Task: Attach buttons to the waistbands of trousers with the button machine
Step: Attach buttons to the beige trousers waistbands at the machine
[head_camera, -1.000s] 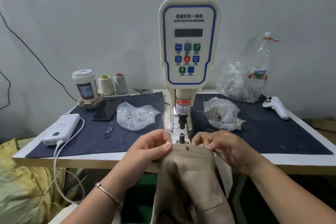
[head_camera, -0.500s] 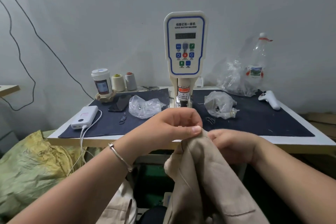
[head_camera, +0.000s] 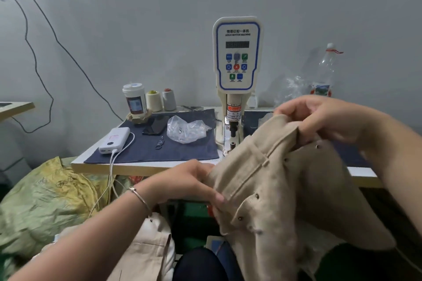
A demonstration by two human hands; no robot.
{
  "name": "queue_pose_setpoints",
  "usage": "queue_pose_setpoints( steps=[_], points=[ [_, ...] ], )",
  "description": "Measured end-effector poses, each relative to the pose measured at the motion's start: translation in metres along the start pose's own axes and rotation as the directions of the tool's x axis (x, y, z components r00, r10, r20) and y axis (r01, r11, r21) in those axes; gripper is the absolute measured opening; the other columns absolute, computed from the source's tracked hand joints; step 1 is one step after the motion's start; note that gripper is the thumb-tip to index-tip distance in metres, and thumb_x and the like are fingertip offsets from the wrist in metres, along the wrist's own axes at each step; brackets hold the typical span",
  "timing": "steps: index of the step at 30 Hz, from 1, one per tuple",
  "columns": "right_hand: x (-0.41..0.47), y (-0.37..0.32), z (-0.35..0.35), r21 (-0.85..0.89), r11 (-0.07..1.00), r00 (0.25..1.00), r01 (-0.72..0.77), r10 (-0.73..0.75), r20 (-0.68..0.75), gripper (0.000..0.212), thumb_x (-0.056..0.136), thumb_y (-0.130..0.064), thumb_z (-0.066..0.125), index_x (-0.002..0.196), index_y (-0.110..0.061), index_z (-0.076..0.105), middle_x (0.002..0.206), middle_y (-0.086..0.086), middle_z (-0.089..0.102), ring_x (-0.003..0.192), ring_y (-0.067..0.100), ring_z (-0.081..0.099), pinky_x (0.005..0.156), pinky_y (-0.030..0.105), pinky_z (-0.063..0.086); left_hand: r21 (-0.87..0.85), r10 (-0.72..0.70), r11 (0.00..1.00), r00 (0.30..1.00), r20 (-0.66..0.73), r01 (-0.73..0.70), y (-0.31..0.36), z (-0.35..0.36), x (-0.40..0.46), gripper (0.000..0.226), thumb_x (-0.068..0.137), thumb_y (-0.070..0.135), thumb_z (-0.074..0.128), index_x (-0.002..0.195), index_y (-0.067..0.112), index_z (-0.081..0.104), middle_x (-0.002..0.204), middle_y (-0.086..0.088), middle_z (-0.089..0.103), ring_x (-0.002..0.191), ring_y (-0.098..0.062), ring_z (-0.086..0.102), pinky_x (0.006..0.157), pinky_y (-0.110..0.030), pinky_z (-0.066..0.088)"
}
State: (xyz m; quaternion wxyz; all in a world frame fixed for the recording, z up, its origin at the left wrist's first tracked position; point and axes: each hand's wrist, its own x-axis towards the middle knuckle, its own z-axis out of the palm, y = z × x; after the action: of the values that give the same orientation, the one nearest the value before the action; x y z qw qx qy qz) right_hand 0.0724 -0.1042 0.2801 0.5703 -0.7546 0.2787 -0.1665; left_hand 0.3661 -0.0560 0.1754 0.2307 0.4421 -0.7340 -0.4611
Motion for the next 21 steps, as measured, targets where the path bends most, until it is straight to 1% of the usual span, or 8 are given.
queue_pose_setpoints(
  steps=[2, 5, 8, 11, 13, 16, 19, 21],
  points=[
    [-0.008, 0.005, -0.012, -0.165, 0.984, 0.987, -0.069, 0.043, -0.154, 0.034, 0.063, 0.019, 0.051, 0.074, -0.009, 0.067, 0.072, 0.011, 0.063, 0.065, 0.021, 0.06, 0.054, 0.026, 0.048, -0.027, -0.021, 0.999, 0.999, -0.032, 0.02, -0.001, -0.021, -0.01, 0.008, 0.072, 0.025, 0.079, 0.071, 0.017, 0.077, 0.117, 0.001, 0.065, 0.111, -0.021, 0.063, 0.108, -0.041, 0.043],
    [-0.012, 0.019, -0.018, -0.346, 0.923, 0.969, -0.169, 0.091, -0.229, 0.023, 0.074, 0.015, 0.052, 0.077, -0.004, 0.063, 0.071, 0.009, 0.057, 0.07, 0.02, 0.053, 0.056, 0.021, 0.043, -0.163, -0.058, 0.985, 0.997, -0.047, 0.05, -0.003, -0.049, -0.027, 0.007, 0.076, 0.015, 0.074, 0.071, 0.013, 0.078, 0.116, 0.006, 0.069, 0.092, -0.01, 0.068, 0.08, -0.02, 0.054],
    [0.001, 0.022, -0.01, -0.399, 0.899, 0.968, -0.183, 0.094, -0.232, 0.012, 0.065, -0.009, 0.06, 0.076, -0.007, 0.06, 0.071, 0.007, 0.055, 0.071, 0.017, 0.051, 0.065, 0.031, 0.039, -0.275, -0.166, 0.95, 0.985, -0.052, 0.145, 0.0, -0.065, -0.045, 0.006, 0.069, 0.012, 0.076, 0.07, 0.007, 0.075, 0.077, -0.006, 0.071, 0.064, -0.012, 0.066, 0.059, -0.02, 0.054],
    [0.031, 0.022, 0.004, -0.55, 0.814, 0.967, -0.188, 0.055, -0.249, 0.014, 0.061, -0.02, 0.062, 0.075, -0.018, 0.063, 0.069, 0.004, 0.06, 0.063, 0.013, 0.055, 0.061, 0.037, 0.042, -0.262, -0.193, 0.952, 0.974, -0.12, 0.156, 0.006, -0.073, -0.074, 0.014, 0.06, 0.016, 0.076, 0.067, 0.007, 0.068, 0.067, -0.007, 0.062, 0.057, -0.013, 0.059, 0.053, -0.019, 0.049],
    [0.058, 0.023, 0.018, -0.694, 0.694, 0.975, -0.189, 0.049, -0.216, 0.009, 0.065, -0.02, 0.066, 0.073, -0.019, 0.061, 0.065, 0.003, 0.058, 0.058, 0.01, 0.054, 0.056, 0.035, 0.044, -0.28, -0.205, 0.949, 0.957, -0.203, 0.144, 0.007, -0.077, -0.103, 0.017, 0.056, 0.014, 0.071, 0.067, 0.002, 0.067, 0.066, -0.008, 0.057, 0.054, -0.012, 0.056, 0.051, -0.018, 0.047],
    [0.101, 0.024, 0.042, -0.877, 0.465, 0.992, -0.122, 0.022, -0.126, 0.018, 0.068, -0.022, 0.067, 0.067, -0.011, 0.052, 0.06, 0.003, 0.049, 0.055, 0.011, 0.045, 0.055, 0.034, 0.033, -0.33, -0.285, 0.932, 0.868, -0.408, 0.151, 0.001, -0.082, -0.157, 0.04, 0.049, 0.007, 0.066, 0.079, -0.018, 0.057, 0.069, -0.013, 0.048, 0.047, -0.014, 0.049, 0.043, -0.017, 0.042],
    [0.141, 0.011, 0.068, -0.898, 0.44, 1.0, -0.015, -0.001, -0.018, 0.015, 0.065, -0.024, 0.063, 0.063, -0.015, 0.052, 0.052, -0.003, 0.046, 0.051, 0.011, 0.044, 0.053, 0.034, 0.032, -0.429, -0.36, 0.897, 0.738, -0.572, 0.105, 0.0, -0.076, -0.218, 0.021, 0.055, -0.002, 0.056, 0.075, -0.008, 0.059, 0.054, -0.008, 0.047, 0.038, -0.01, 0.046, 0.037, -0.015, 0.036],
    [0.163, -0.007, 0.082, -0.898, 0.428, 0.994, 0.102, -0.079, 0.075, 0.019, 0.057, -0.032, 0.059, 0.065, -0.016, 0.056, 0.052, 0.0, 0.048, 0.054, 0.019, 0.05, 0.054, 0.037, 0.038, -0.435, -0.398, 0.892, 0.665, -0.632, 0.12, 0.003, -0.065, -0.257, 0.036, 0.052, 0.001, 0.06, 0.085, -0.015, 0.056, 0.063, -0.01, 0.046, 0.045, -0.014, 0.045, 0.042, -0.02, 0.034]
  ],
)
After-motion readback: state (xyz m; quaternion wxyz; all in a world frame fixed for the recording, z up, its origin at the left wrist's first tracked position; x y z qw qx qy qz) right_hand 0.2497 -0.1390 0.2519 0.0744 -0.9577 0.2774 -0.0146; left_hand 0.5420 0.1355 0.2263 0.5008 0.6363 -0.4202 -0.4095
